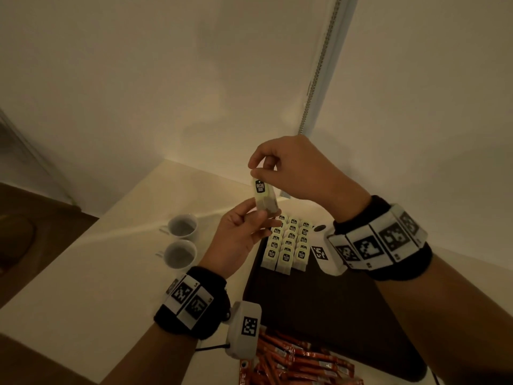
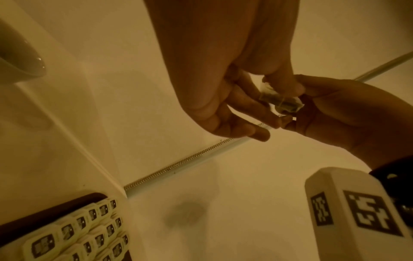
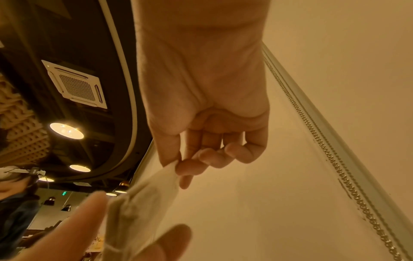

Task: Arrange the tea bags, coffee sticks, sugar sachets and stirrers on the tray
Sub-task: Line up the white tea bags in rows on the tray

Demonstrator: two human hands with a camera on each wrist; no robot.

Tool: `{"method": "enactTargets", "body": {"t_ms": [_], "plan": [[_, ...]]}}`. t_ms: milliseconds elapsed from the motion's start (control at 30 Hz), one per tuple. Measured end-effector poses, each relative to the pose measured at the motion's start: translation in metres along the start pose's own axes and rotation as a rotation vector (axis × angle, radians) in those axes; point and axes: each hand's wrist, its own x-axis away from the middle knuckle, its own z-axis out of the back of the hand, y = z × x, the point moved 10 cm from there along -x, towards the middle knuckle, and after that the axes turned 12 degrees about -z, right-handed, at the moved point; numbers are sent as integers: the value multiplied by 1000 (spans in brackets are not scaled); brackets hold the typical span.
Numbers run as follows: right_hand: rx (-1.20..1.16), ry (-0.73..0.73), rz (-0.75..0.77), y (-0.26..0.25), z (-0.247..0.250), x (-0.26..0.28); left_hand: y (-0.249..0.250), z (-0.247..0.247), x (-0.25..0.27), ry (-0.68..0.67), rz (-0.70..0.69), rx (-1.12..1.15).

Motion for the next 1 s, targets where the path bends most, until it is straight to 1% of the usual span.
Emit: {"method": "enactTargets", "body": {"t_ms": [133, 233, 333, 467, 567, 633, 700, 800, 933, 1000], "plan": [[-34, -7, -22, 0, 1, 1, 4, 5, 1, 53, 3, 59], [-94, 6, -46, 4, 1, 5, 6, 6, 2, 54, -3, 54], [-165, 24, -32, 6, 1, 10, 8, 5, 1, 79, -7, 93], [-220, 66, -12, 7, 3, 16, 22, -6, -2, 51, -99, -1], [-303, 135, 15, 9, 10, 23, 31, -7, -4, 90, -176, -71], [-350, 180, 26, 12, 16, 26, 33, -7, -5, 95, -196, -75], [-364, 216, 27, 15, 20, 28, 33, -7, -5, 97, -205, -67], [-375, 224, 12, 19, 22, 29, 30, -10, -4, 95, -207, -63], [-375, 227, 0, 24, 22, 29, 20, -9, -3, 145, -185, 11], [-373, 235, 1, 28, 22, 29, 16, -10, -2, 153, -168, 5]]}}
